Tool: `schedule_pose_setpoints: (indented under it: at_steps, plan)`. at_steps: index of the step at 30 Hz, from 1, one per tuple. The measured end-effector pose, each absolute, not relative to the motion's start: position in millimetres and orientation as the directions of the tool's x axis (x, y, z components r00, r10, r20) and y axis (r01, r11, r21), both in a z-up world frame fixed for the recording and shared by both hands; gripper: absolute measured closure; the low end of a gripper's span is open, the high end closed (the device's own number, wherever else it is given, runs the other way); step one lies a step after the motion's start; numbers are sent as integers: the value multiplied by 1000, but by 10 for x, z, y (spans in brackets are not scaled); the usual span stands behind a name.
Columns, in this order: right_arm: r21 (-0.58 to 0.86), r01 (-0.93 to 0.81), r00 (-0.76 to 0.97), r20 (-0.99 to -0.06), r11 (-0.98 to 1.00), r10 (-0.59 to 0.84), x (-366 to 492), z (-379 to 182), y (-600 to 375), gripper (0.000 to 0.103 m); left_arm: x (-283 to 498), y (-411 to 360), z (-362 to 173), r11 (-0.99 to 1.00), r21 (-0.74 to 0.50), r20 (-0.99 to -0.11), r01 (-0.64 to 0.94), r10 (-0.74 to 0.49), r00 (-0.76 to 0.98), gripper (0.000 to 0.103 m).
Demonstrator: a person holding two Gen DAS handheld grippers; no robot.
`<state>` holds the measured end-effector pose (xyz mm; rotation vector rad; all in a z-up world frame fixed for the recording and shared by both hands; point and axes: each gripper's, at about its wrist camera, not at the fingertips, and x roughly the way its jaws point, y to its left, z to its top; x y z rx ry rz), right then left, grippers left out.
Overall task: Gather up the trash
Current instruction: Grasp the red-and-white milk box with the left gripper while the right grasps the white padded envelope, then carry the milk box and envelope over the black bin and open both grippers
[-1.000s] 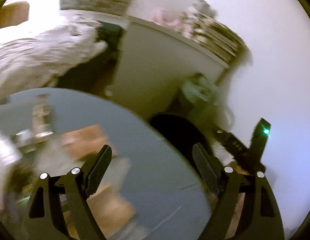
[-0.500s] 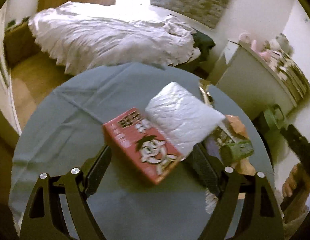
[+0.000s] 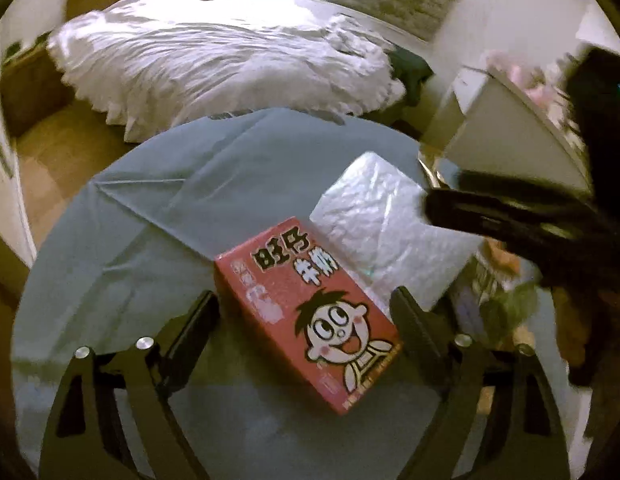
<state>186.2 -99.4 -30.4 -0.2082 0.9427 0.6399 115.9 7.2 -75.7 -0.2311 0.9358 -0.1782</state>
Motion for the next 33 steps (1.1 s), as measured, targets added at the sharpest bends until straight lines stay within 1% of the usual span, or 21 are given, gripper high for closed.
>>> schedule_pose_setpoints:
  at_steps: [2, 3, 4, 5, 7, 8, 10, 11, 13, 18, 20, 22, 24, 28, 30, 31, 33]
  plan:
    - [108, -599, 378, -836, 794, 398, 1965, -424, -864, 20, 1143, 141, -755, 956, -279, -777, 87, -278, 565, 22]
    - [116, -602, 357, -846, 790, 396, 1994, -482, -836, 27, 1144, 174, -757, 955, -280, -780, 96, -285, 558, 23]
    - [132, -609, 328, -856, 782, 400, 2016, -536, -800, 44, 1139, 225, -754, 953, -283, -782, 109, -296, 548, 24]
    - [148, -616, 300, -864, 774, 404, 2020, -600, -768, 47, 1131, 263, -753, 950, -289, -783, 120, -306, 542, 25]
    - [157, -639, 280, -865, 753, 417, 1976, -623, -724, 67, 1123, 331, -750, 947, -292, -789, 133, -317, 527, 26]
    - [157, -653, 278, -860, 741, 427, 1930, -612, -700, 69, 1122, 357, -746, 948, -289, -794, 132, -314, 521, 26]
    - [153, -657, 300, -845, 738, 443, 1842, -562, -697, 77, 1133, 376, -745, 948, -292, -796, 126, -314, 517, 27]
    - [160, -657, 310, -833, 736, 458, 1803, -521, -719, 78, 1148, 365, -744, 949, -287, -796, 128, -310, 519, 27]
    - [190, -652, 338, -794, 734, 505, 1704, -419, -804, 79, 1169, 335, -750, 950, -282, -793, 131, -308, 526, 37]
    - [296, -614, 423, -660, 732, 621, 1479, -83, -1299, 80, 1198, 331, -759, 950, -292, -785, 106, -302, 541, 42]
    - [330, -589, 472, -601, 738, 645, 1370, 30, -1581, 80, 1182, 344, -742, 936, -335, -764, 108, -336, 551, 42]
    - [367, -553, 526, -543, 748, 655, 1241, 93, -1876, 80, 1165, 310, -698, 929, -351, -746, 120, -355, 564, 43]
    - [384, -509, 588, -498, 770, 637, 1139, 124, -2217, 80, 1136, 219, -614, 913, -380, -716, 148, -391, 578, 43]
    - [402, -367, 741, -419, 839, 525, 887, 86, -3037, 80, 1109, -114, -413, 884, -405, -666, 233, -460, 587, 43]
    - [406, -293, 793, -403, 866, 457, 800, 32, -3387, 80, 1121, -396, -280, 858, -419, -632, 296, -510, 583, 43]
    - [401, -230, 827, -400, 887, 396, 739, -15, -3632, 80, 1123, -493, -243, 849, -423, -623, 316, -526, 579, 43]
    - [402, -155, 855, -403, 903, 326, 670, -93, -3911, 80, 1158, -799, -143, 817, -435, -598, 379, -577, 557, 44]
